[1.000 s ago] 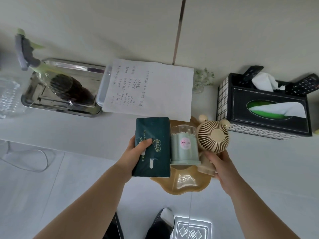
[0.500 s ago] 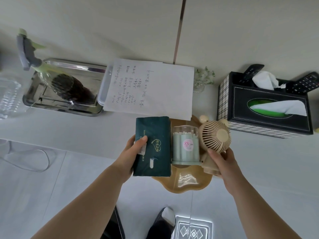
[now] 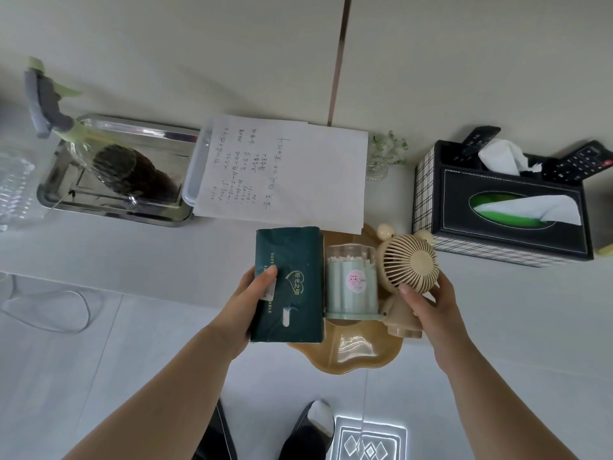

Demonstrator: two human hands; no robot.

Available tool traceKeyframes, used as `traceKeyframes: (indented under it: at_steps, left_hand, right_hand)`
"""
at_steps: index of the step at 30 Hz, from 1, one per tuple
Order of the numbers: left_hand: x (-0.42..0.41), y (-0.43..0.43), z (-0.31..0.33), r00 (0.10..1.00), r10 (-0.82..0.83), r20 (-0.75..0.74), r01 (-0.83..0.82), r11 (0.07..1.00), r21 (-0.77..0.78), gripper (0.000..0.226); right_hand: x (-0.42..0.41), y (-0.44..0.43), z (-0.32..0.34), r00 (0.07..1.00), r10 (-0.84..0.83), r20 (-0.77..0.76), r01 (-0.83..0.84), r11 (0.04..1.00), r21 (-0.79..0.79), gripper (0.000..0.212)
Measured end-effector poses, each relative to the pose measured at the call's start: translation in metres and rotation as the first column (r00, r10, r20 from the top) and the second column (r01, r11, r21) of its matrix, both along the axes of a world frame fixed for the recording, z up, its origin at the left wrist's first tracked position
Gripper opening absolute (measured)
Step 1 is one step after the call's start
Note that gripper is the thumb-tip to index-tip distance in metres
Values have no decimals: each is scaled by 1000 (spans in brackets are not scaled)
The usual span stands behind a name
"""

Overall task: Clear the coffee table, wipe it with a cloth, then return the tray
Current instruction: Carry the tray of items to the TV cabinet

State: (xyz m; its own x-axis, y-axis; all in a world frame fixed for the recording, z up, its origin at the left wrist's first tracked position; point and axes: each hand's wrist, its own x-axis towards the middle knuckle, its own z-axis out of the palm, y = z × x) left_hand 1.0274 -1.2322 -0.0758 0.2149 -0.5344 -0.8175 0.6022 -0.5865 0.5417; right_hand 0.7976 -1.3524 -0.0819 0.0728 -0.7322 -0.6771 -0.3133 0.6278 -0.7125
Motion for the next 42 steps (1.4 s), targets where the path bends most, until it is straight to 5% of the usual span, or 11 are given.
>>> traceKeyframes:
  at_steps: [7,12,18,27,31,37,42]
  left_hand:
    - [-4,1,3,1000,-1,23,1,1000,-13,48]
    - [-8,-2,1,998,12,63,-12,1000,-7,38]
    - [-9,-3,0,998,21,66,-20,1000,-17,34]
    - [-10,-2,-2,996,11,84,-9,1000,-24,28]
    - [-8,-1,-1,994,-11,109,13,1000,-23,46]
    - [-12,-4,1,982,17,187,-17,1000,-4,8]
    - [-14,-4,5,976,19,215,-20,1000,4,34]
  right_hand:
    - [-3,5,0,997,65,-38,-66,997,-46,78]
    - [0,-3,1,970,127,-207,-154,981,-120,83]
    - [-10,-23,6,926,244,-290,-289,949,-124,61]
    - [-40,-31,12,886,314,-342,-386,908,-166,62]
    - [-60,-28,13,870,337,-360,-406,904,-136,62]
    - [-98,-19,5,846,301,-441,-368,927,-74,56]
    - [-87,-30,-13,843,285,-457,-367,925,-100,55]
